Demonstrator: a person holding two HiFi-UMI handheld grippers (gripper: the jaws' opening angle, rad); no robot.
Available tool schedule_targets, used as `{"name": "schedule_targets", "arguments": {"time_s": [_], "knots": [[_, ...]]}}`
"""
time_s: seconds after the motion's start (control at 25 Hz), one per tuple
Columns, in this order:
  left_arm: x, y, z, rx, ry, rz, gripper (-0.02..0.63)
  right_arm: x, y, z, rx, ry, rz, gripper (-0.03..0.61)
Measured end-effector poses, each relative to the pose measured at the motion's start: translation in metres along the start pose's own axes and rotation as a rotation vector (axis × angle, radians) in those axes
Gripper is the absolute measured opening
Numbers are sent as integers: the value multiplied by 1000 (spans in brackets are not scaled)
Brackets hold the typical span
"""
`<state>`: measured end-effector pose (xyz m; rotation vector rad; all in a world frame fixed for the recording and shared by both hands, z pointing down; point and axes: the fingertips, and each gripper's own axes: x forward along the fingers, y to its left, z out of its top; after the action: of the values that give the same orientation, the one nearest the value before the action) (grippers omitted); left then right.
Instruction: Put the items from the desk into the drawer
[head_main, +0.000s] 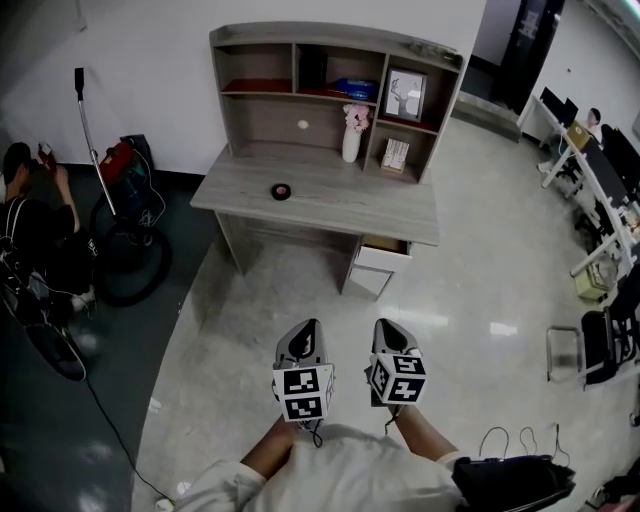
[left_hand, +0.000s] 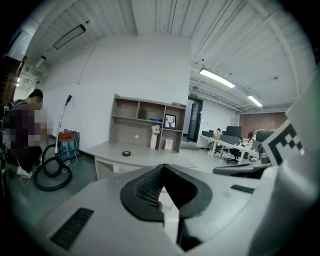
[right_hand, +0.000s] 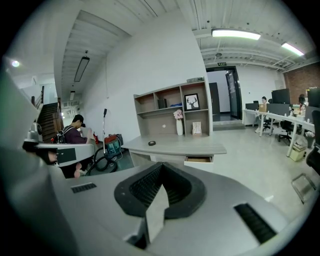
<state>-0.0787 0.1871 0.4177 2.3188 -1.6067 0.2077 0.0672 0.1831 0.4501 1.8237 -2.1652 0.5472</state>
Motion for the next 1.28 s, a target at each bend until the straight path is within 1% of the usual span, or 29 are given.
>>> {"name": "schedule_targets", "arguments": {"time_s": [0.24,0.44,0.84,1.04,1.28], "knots": [[21,26,7,-11,-2,-7,8,24,3,13,-1,-6,-27,-2],[31,41,3,-38,7,-4,8,35,7,13,-14,13,-35,-2],[56,53,-7,-54,56,-23,8,56,1,10,-6,42,-53,-2],[75,55,-7,-39,70,-15,8,83,-4,14,5,50,-33,-2],[109,67,11,-22,63,19,8,123,-6,43,3,32,8,-2]]}}
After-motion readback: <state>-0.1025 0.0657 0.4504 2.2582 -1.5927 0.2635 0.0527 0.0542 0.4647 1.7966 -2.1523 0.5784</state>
